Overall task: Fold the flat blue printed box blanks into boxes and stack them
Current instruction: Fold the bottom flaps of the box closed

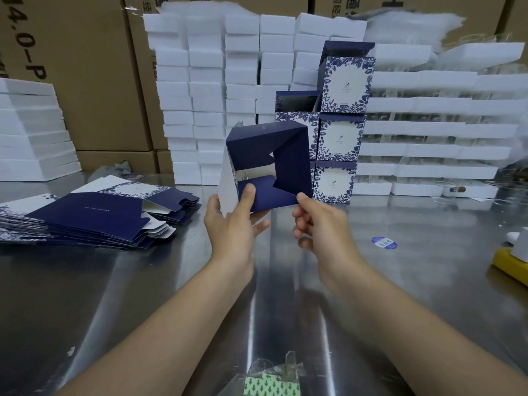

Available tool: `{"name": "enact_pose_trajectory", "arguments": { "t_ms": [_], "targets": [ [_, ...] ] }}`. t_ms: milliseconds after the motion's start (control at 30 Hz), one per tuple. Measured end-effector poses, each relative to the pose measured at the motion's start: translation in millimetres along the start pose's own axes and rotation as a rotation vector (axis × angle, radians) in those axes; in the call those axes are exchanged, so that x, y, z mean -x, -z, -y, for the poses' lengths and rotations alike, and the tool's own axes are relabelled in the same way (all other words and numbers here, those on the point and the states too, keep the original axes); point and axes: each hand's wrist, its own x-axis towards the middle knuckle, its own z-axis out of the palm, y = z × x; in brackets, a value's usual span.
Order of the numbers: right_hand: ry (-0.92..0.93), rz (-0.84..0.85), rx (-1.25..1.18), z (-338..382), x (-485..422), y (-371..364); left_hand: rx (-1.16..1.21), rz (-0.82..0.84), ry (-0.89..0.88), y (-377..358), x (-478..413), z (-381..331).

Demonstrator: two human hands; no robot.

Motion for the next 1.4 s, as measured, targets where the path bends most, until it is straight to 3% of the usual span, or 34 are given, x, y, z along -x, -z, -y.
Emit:
{"name": "enact_pose_trajectory", "arguments": {
  "t_ms": [467, 567, 667, 767, 1033, 1200, 1400],
  "targets": [
    [0.027, -0.047, 0.001, 1.0, -1.3, 1.4, -0.142, 0.094, 0.041, -1.1, 1.1, 0.9],
    [0.017, -0.071, -0.017, 0.2, -1.1, 0.5, -0.214, 0.13, 0.128, -3.4, 3.4, 2.2],
    [-0.009, -0.068, -0.032, 1.7, -1.1, 1.0, -0.334, 0.255, 0.265, -6.3, 7.9, 4.0],
    [-0.032, -0.022, 0.006, 2.9, 0.6, -0.9, -0.359, 0.353, 0.26, -10.2, 15.5, 7.4],
    [-0.068, 0.025, 0.013, 7.5, 3.9, -1.4, -0.337, 0.291, 0.25, -7.4, 10.1, 5.3],
    [-0.042, -0.071, -0.038, 5.8, 2.8, -0.4, -0.383, 0.322, 0.239, -9.4, 11.6, 7.5],
    [-0.044, -0.108, -0.077, 5.7, -1.8, 1.8, -0.299, 0.199, 0.242, -9.2, 7.2, 4.3]
  ]
}}
